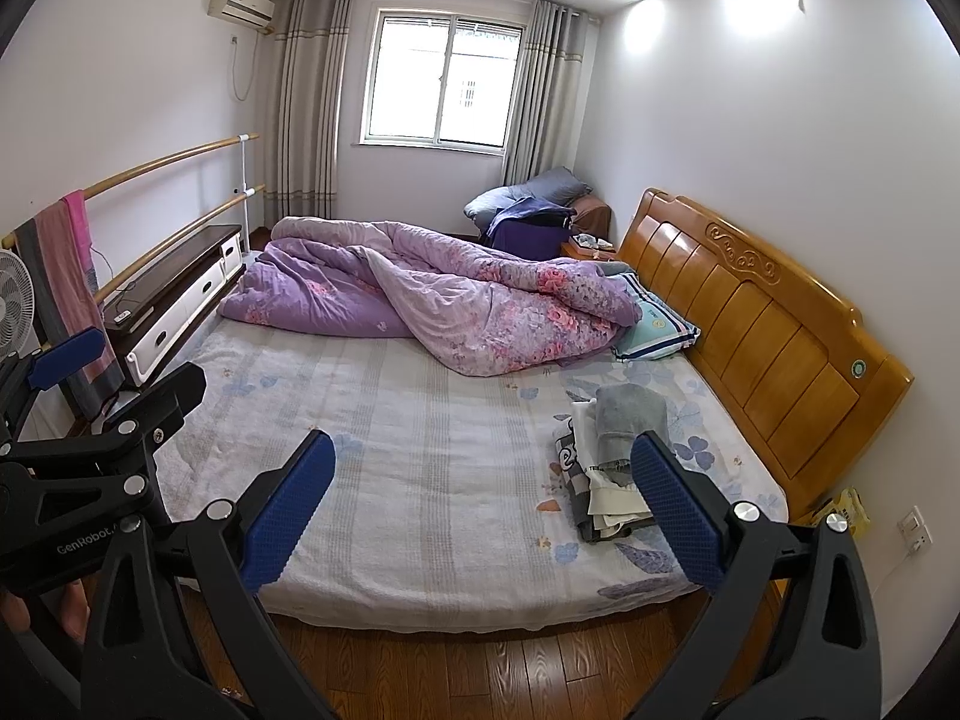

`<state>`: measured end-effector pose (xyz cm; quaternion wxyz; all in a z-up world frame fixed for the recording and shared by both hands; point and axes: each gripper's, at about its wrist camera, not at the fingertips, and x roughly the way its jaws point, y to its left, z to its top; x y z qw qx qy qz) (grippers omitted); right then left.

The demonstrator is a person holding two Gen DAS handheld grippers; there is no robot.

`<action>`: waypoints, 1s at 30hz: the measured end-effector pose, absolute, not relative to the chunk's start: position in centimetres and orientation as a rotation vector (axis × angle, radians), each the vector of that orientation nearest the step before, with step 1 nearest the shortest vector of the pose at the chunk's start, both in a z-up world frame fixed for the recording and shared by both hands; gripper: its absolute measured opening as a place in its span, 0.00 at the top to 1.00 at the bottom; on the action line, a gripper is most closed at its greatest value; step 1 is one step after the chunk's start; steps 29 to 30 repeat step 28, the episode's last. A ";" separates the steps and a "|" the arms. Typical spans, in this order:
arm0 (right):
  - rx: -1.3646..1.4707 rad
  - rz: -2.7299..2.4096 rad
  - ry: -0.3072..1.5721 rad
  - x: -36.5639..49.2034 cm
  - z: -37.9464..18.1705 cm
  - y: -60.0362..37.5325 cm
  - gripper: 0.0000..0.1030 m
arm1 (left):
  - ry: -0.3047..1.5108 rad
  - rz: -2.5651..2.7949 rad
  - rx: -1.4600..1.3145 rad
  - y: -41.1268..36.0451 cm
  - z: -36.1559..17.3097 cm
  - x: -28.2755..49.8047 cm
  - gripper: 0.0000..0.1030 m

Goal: Fold large clothes

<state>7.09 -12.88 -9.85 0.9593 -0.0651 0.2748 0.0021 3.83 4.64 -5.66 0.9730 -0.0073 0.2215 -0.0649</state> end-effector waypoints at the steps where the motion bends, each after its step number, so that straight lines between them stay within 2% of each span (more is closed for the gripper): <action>1: -0.132 0.004 0.557 7.1 -9.8 -12.9 0.07 | 0.446 -0.130 -0.016 4.6 -5.6 3.8 0.05; 17: -0.126 0.005 0.565 7.4 -10.1 -13.7 0.07 | 0.456 -0.131 -0.014 3.9 -6.0 4.0 0.05; 30: -0.111 0.012 0.587 10.0 -10.7 -17.4 0.07 | 0.473 -0.148 -0.011 1.8 -7.4 7.2 0.05</action>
